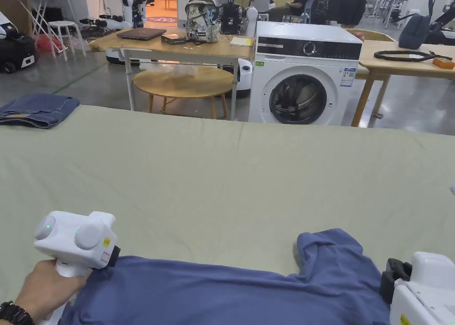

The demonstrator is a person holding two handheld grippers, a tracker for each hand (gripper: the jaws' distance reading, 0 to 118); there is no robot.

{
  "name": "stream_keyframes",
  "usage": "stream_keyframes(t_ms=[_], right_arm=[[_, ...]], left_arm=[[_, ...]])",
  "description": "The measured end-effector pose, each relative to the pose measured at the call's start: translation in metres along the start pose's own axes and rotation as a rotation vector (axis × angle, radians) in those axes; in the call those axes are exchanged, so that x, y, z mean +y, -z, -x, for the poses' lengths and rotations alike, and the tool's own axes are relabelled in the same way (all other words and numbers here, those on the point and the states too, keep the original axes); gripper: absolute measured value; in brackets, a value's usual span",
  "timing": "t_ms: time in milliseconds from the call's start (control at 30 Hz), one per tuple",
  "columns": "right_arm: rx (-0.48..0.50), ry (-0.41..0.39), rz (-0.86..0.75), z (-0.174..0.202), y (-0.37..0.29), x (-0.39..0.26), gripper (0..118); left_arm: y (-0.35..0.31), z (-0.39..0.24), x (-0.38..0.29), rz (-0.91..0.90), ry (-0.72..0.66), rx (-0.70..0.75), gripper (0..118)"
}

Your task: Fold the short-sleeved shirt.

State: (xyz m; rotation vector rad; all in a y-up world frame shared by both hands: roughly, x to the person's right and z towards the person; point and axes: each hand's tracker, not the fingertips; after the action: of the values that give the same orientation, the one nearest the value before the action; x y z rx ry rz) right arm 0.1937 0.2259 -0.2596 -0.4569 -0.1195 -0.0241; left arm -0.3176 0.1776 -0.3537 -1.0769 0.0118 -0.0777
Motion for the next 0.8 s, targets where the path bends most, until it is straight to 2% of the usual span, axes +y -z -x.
stream_keyframes(t_ms=[33,133,233,267,300,333,367,400,500,700,733,800], right_arm=[[0.01,0.006,0.026,-0.004,0.008,0.005,0],[0.062,0.019,0.153,-0.016,0.041,0.022,0],[0.099,-0.012,0.296,-0.025,0.084,0.033,3],[0.099,-0.022,0.351,-0.029,0.1,0.033,12],[0.099,-0.022,0.388,-0.031,0.115,0.033,29],[0.112,-0.027,0.435,-0.034,0.128,0.033,58],[0.117,-0.029,0.489,-0.036,0.142,0.031,73],[0.092,-0.051,0.52,-0.037,0.152,0.028,77],[0.081,-0.086,0.579,-0.041,0.177,0.021,77],[0.093,-0.078,0.649,-0.046,0.213,0.007,76],[0.087,-0.093,0.648,-0.044,0.213,0.009,74],[0.081,-0.135,0.619,-0.035,0.201,0.014,57]], left_arm=[[0.012,0.019,0.012,-0.032,-0.022,-0.012,0],[-0.007,0.029,0.006,-0.112,-0.075,-0.042,0],[-0.027,0.038,0.001,-0.17,-0.115,-0.072,0],[-0.032,0.04,-0.002,-0.196,-0.113,-0.07,0],[-0.028,0.043,-0.002,-0.208,-0.112,-0.071,0],[-0.03,0.046,-0.005,-0.219,-0.116,-0.075,0],[-0.033,0.048,-0.007,-0.231,-0.13,-0.078,0],[-0.034,0.05,-0.008,-0.232,-0.136,-0.08,0],[-0.037,0.043,-0.011,-0.253,-0.152,-0.087,0],[-0.038,0.041,-0.016,-0.25,-0.16,-0.083,0],[-0.041,0.039,-0.018,-0.247,-0.161,-0.081,0],[-0.041,0.037,-0.021,-0.242,-0.161,-0.08,0]])
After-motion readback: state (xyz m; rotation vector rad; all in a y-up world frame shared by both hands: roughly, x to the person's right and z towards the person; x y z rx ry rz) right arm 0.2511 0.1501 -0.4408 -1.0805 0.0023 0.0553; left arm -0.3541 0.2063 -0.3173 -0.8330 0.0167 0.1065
